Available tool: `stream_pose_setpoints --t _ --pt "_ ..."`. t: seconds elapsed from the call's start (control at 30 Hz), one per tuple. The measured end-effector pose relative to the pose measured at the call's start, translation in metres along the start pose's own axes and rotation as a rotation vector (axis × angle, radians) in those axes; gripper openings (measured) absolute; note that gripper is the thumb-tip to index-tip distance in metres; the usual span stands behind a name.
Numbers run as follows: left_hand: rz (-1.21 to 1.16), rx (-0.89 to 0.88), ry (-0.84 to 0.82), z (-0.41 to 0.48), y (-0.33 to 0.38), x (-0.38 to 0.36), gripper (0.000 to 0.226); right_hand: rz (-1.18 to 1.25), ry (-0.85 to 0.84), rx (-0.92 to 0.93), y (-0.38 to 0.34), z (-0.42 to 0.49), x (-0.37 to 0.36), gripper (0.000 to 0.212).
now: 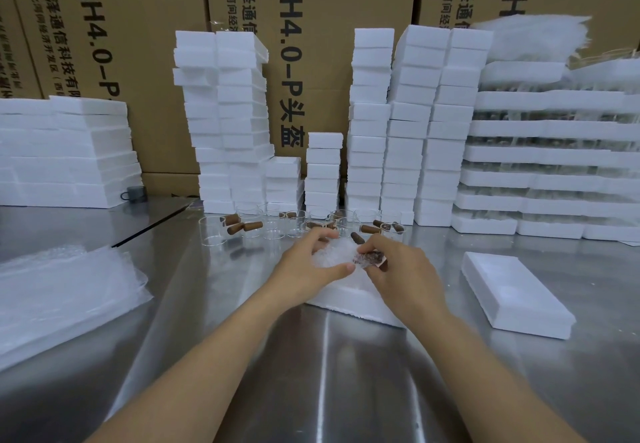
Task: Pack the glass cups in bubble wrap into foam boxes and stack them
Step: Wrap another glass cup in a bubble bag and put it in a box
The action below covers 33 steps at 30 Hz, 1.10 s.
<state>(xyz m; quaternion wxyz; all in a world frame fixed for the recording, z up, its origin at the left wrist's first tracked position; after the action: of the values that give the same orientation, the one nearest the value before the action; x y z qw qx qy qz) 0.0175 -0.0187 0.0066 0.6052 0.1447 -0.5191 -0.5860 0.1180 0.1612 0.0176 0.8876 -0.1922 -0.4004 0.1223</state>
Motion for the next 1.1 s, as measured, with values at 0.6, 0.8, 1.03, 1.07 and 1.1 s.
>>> stream_pose_setpoints --t 0.6,0.8,1.03,1.07,1.1 --pt "0.212 0.012 -0.088 -0.006 0.003 0.004 0.056 0.141 -0.273 -0.051 0.009 0.004 -0.005 0.02" --pt "0.271 0.042 -0.142 -0.006 0.008 0.003 0.065 0.249 -0.238 -0.052 0.01 0.007 -0.006 0.012" --pt "0.535 -0.021 -0.09 -0.009 0.009 0.004 0.065 0.2 -0.189 0.006 0.008 0.005 -0.012 0.016" --pt "0.557 -0.04 -0.076 -0.01 0.009 0.003 0.062 0.21 -0.186 0.004 0.008 0.005 -0.01 0.017" --pt "0.564 -0.06 -0.063 -0.011 0.009 0.003 0.06 0.22 -0.183 0.003 0.008 0.005 -0.009 0.019"
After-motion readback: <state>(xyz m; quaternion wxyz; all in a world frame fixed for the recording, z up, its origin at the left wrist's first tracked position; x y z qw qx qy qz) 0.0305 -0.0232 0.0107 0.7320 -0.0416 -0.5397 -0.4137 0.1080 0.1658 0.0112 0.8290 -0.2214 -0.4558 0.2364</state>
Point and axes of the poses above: each hand's wrist, its own z-axis towards the middle knuckle, its own x-axis out of the back of the hand, y = z × x, the point moved 1 cm from there along z, towards the middle knuckle, and after that the axes turned 1 degree about -x, right-handed, at the moved point
